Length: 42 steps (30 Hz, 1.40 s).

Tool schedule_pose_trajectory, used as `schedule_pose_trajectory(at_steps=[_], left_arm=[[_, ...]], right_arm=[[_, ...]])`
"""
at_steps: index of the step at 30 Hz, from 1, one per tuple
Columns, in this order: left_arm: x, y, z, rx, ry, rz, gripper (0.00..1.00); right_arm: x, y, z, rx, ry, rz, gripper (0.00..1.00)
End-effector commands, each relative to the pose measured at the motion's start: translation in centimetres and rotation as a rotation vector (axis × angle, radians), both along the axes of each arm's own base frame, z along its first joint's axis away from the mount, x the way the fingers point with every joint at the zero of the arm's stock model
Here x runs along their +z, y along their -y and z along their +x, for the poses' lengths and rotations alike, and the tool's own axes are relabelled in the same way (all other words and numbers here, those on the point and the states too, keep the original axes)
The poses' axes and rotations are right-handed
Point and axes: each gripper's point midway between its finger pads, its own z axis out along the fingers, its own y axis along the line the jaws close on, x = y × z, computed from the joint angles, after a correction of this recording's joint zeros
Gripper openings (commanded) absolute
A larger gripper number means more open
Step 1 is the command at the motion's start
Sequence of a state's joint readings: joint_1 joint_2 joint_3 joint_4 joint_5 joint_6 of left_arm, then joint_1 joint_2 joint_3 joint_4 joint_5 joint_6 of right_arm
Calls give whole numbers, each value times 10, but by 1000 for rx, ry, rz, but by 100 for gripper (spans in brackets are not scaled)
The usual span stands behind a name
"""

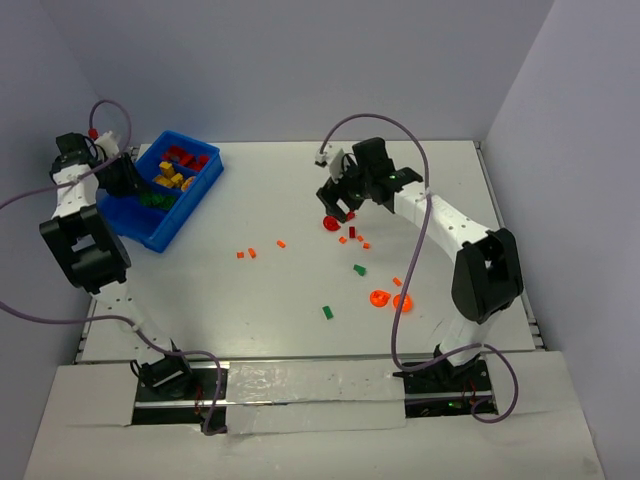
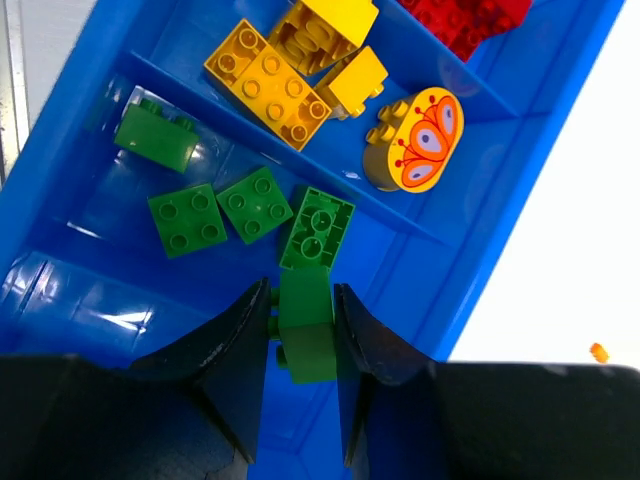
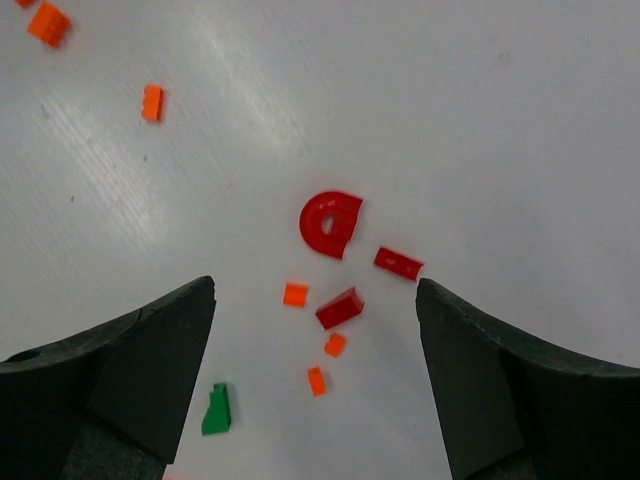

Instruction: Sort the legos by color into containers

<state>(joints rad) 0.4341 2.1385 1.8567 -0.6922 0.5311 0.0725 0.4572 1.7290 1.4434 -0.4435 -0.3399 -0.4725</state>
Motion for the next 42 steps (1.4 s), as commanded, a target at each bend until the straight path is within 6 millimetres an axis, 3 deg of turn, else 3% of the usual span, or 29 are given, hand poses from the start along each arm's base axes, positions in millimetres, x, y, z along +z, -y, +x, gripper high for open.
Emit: schedule_pose_trajectory(at_steps=[1,5,11,18,27,37,42], left_arm=[[3,1,13,-39,27,91,41],[3,2,10,-38,26,112,55],[10,0,8,-22,32,124,63],[26,2,7,-16,63,124,64],[38,5,4,-14,79,120,66],[46,6,6,-6,98,112,66],[53,5,9,-3,113,116,66]], right_arm=[[-22,42,-49,42,-138,-109,82],[-50,67,-93,116,-224,-202,75],[-91,82,-115,45,-342,-307,71],[-117,77,-106,-27,-357,-381,70],[-129,68,-102,-13,-373,-388,68],[-143,59,-104,13,-371,-398,57],[-151,62,-108,30,-378,-418,48]])
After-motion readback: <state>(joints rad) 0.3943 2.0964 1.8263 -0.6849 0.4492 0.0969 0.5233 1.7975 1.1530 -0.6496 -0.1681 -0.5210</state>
